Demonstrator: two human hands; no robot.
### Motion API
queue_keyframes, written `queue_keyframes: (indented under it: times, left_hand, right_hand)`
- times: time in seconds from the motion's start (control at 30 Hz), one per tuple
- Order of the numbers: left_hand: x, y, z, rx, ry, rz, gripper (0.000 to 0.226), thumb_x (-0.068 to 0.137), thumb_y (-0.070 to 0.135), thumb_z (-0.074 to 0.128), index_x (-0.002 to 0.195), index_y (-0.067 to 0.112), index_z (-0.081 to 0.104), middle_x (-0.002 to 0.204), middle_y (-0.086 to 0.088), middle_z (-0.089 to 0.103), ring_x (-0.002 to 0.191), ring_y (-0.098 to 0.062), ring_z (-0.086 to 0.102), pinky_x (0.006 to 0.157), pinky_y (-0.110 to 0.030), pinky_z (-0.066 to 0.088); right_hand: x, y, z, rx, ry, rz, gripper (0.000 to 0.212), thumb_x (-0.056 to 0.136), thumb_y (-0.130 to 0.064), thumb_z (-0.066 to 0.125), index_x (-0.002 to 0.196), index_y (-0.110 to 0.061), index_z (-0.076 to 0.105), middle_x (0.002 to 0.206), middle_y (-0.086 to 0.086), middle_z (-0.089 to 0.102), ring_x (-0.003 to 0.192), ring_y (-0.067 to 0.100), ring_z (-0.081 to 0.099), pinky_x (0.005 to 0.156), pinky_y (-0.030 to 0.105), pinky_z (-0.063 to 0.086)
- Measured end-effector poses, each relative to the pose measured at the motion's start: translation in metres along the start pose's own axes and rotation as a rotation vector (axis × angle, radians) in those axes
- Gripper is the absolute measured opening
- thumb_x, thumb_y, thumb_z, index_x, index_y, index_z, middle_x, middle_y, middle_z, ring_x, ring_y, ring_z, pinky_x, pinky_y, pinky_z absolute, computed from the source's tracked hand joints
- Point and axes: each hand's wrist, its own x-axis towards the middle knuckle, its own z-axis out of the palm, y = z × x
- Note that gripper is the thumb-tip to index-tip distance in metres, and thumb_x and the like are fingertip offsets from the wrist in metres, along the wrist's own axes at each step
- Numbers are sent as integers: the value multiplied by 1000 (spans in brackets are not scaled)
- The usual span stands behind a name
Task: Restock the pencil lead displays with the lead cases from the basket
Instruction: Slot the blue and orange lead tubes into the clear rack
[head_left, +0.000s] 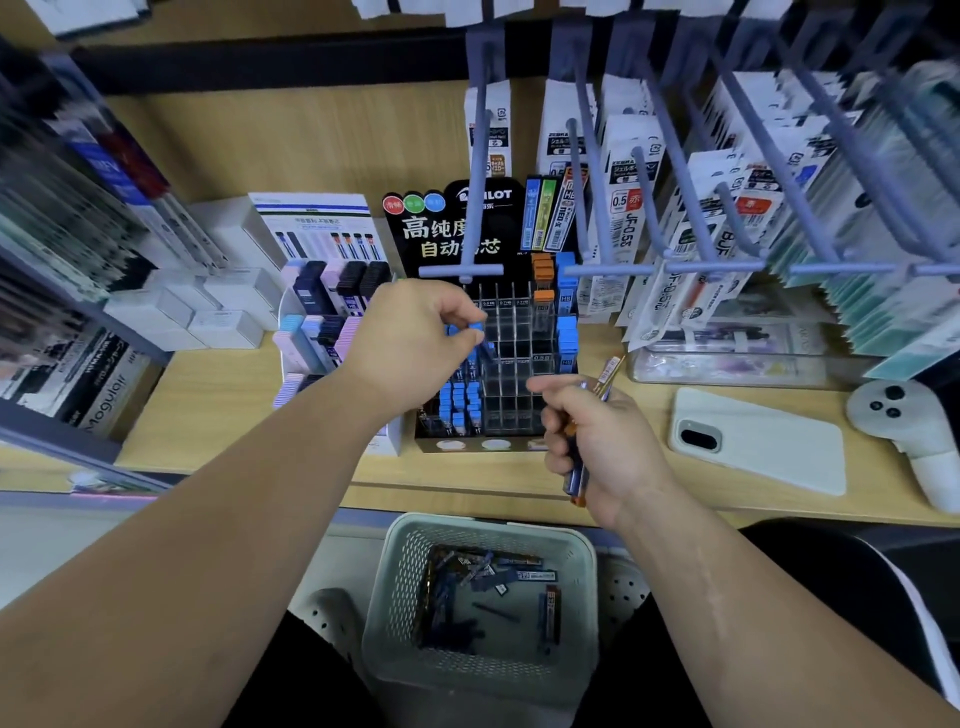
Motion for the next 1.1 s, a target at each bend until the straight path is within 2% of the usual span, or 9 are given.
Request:
queue_keyframes:
  times: [0.17,0.3,0.37,0.47,0.57,0.67,0.77,0.97,1.1]
  left_hand:
    - [6,-7,4,35,40,30,10,88,13,74,97,16,77,60,25,51,56,17,52,57,0,36]
    - [10,-11,7,63,52,29,17,91,17,71,107,21,75,77,16,60,61,-3,56,66,-9,45]
    - [11,-13,9,103,55,64,20,91,18,70,111,19,75,73,19,58,58,-5,54,62,-4,39]
    - [12,-13,9,181,63,129,18,91,20,70,108,16,76,66,19,54,57,1,50,62,-5,36]
    - [15,-13,10,257,69,202,18,89,24,74,101,11,77,76,3,68,68,-15,59,73,-26,50]
    - [17,-13,13,292,53,221,18,86,30,77,86,12,76,73,-1,69,71,-21,63,71,-35,53]
    - [20,-15,18,329,39,204,23,85,35,77,76,14,72,68,-2,66,68,-22,62,68,-39,53]
    - [28,-13,24,396,-17,191,23,84,34,77,77,14,68,70,-4,65,71,-26,61,68,-43,54]
    - [35,-10,24,510,-79,170,30,87,40,72,73,19,57,70,-3,62,72,-25,61,64,-37,50]
  right_hand:
    - [0,0,-2,-10,7,8,27,94,-1,51,93,-12,76,63,1,49,50,13,37,44,25,28]
    - [1,0,0,-19,2,13,27,94,-1,52,89,-13,76,62,1,49,50,13,38,44,26,28]
    - [1,0,1,-20,1,13,27,94,-2,52,88,-13,76,62,1,49,49,13,38,44,26,28]
    - [3,0,2,-25,-1,7,27,94,-2,52,89,-14,76,63,1,50,49,13,38,44,26,28]
    - [4,0,2,-27,-6,0,27,94,-3,52,89,-14,76,62,1,50,49,13,39,44,26,29]
    - [4,0,3,-24,-13,-3,27,94,-3,52,91,-13,76,61,0,50,48,12,39,44,26,29]
    - [3,0,2,-30,-17,-9,26,94,-3,52,91,-13,76,62,0,51,49,13,39,45,26,29]
    - [2,1,2,-33,-30,-13,25,94,-4,53,90,-13,76,63,1,50,49,12,39,45,27,29]
    - [2,1,1,-17,-102,37,23,95,-4,55,91,-12,76,61,1,48,49,13,37,45,26,26]
